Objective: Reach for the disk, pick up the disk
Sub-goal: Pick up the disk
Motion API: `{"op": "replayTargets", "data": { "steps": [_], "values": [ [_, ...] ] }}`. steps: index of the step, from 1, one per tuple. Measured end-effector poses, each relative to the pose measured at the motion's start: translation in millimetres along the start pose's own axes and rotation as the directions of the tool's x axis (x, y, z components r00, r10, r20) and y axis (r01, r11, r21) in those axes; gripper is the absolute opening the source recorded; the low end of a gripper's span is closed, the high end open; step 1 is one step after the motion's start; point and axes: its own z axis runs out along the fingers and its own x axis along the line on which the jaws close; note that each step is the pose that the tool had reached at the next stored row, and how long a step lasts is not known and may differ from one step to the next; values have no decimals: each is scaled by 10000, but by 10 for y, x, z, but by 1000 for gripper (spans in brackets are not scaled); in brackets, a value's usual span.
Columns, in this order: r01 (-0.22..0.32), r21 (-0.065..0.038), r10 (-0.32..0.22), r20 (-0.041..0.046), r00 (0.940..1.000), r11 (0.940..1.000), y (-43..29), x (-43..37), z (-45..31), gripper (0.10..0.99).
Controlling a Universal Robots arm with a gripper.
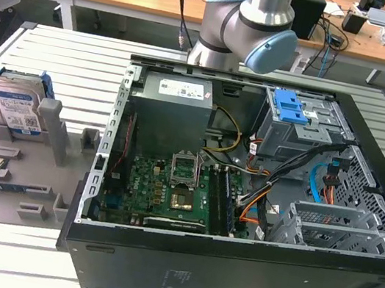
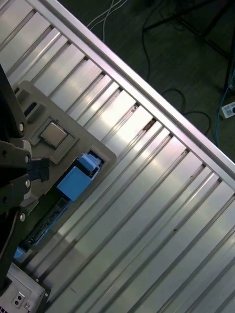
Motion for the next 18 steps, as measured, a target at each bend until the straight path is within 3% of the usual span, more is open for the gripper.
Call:
{"op": "replayTargets", "data": {
  "steps": [9,18],
  "values": [
    [488,0,-488,-19,9988,9988,0,0,0,106],
    [1141,-2,-1141,-44,9935,9935,0,0,0,106]
  ]
}}
